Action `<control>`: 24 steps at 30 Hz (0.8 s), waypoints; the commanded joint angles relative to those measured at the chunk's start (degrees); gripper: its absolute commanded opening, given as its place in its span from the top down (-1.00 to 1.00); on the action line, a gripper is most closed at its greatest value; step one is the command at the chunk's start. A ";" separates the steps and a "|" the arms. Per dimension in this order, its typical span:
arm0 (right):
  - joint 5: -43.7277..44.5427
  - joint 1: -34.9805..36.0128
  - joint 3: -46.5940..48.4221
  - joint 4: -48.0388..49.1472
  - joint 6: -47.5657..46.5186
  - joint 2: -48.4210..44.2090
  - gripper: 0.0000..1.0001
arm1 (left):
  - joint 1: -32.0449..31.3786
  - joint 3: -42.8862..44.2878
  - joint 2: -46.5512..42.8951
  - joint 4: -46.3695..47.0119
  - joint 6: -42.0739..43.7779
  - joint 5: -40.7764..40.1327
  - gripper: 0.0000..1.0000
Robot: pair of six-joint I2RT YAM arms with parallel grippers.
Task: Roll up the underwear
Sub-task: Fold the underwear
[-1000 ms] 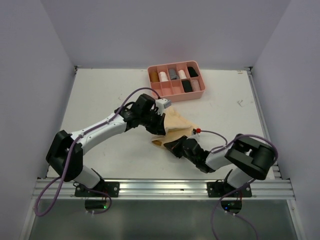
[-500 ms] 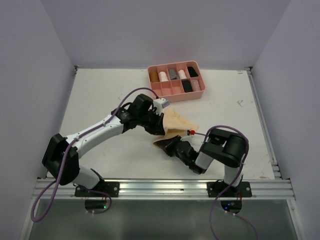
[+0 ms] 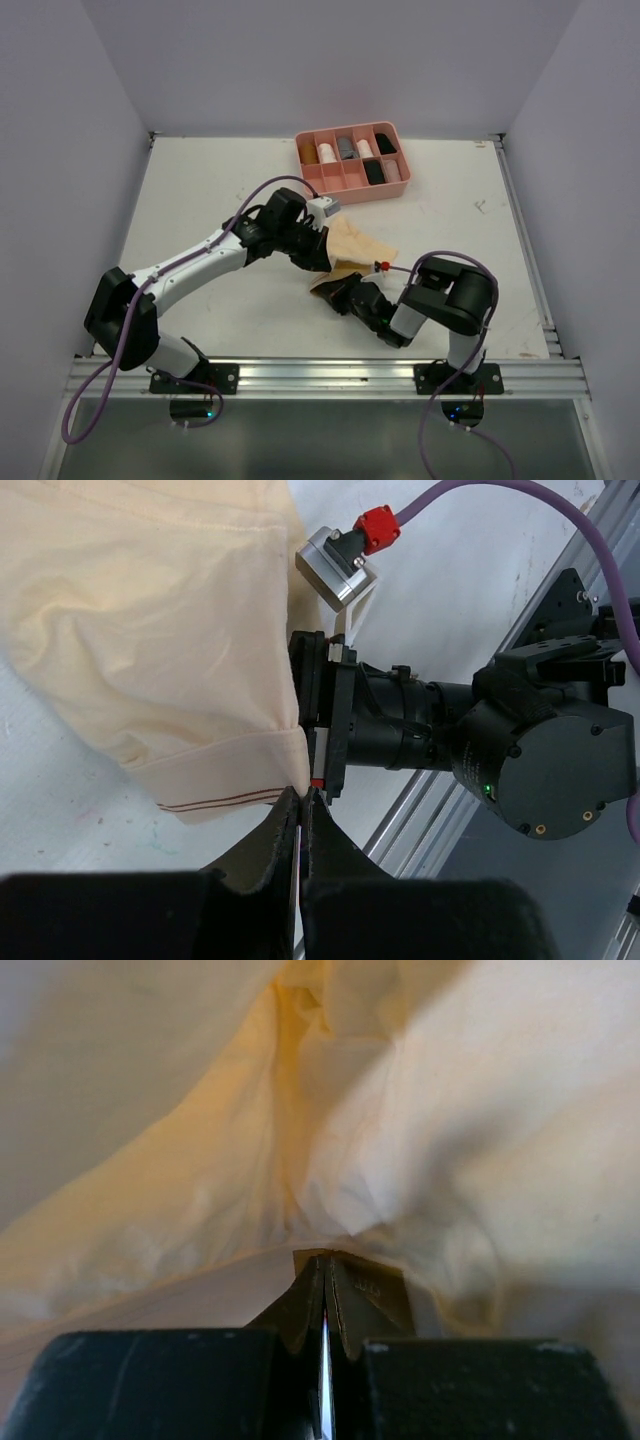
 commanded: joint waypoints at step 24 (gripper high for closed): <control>1.72 0.41 2.91 -29.02 -6.54 -12.73 1.00 | 0.45 2.89 -0.56 1.23 -1.10 3.18 1.00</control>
